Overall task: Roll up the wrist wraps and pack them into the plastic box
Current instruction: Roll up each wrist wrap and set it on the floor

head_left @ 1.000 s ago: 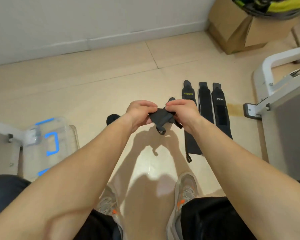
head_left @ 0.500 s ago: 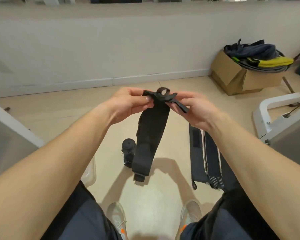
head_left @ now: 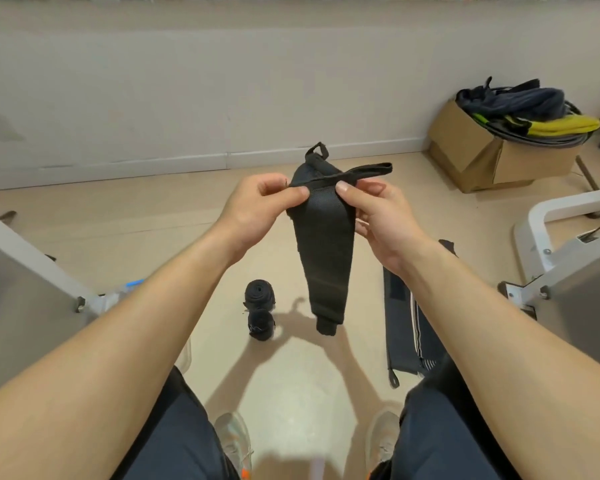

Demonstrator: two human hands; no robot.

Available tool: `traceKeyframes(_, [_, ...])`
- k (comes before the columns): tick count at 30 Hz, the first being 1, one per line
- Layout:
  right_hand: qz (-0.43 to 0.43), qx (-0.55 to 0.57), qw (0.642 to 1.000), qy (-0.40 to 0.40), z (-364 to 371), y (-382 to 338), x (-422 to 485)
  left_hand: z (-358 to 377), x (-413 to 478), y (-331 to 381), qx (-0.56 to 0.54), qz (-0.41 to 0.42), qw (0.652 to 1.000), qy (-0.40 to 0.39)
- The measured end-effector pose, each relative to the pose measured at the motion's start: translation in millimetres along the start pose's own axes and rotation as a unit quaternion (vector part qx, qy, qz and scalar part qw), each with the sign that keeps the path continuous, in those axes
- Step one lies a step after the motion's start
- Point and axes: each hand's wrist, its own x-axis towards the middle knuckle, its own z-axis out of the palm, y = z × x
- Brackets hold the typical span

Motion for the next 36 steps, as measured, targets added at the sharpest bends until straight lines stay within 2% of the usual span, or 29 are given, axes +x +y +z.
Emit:
traceKeyframes(4, [0.010, 0.027, 0.999, 0.039, -1.6, 3.3, 12.5, 8.5, 4.0, -3.4, -0.045, -0.030, 0.998, -0.024])
traceKeyframes(10, [0.001, 0.048, 0.997, 0.058, 1.3, 10.0, 30.8, 18.7, 20.2, -11.7, -0.070, -0.023, 0.997, 0.017])
traceKeyframes(16, [0.012, 0.064, 0.997, 0.050, 4.2, 14.3, 40.3, 16.9, 31.4, -17.5, -0.181, -0.080, 0.980, -0.014])
traceKeyframes(19, [0.024, 0.080, 0.995, 0.049, 8.9, 14.6, 40.0, 20.4, 33.3, -17.5, -0.165, -0.085, 0.983, 0.007])
traceKeyframes(22, [0.024, 0.093, 0.995, 0.038, 12.6, 14.5, 38.7, 24.5, 34.3, -17.1, -0.123, -0.053, 0.991, 0.029])
traceKeyframes(26, [0.031, 0.083, 0.996, 0.011, 15.5, 11.7, 36.3, 28.1, 33.3, -17.4, -0.137, -0.019, 0.988, 0.062])
traceKeyframes(31, [0.035, 0.102, 0.994, 0.034, 16.2, 11.3, 34.3, 26.0, 33.9, -15.0, -0.134, -0.021, 0.987, 0.083])
traceKeyframes(36, [0.026, 0.094, 0.995, 0.021, 18.9, 11.4, 30.7, 25.7, 31.6, -11.1, -0.130, 0.000, 0.986, 0.105])
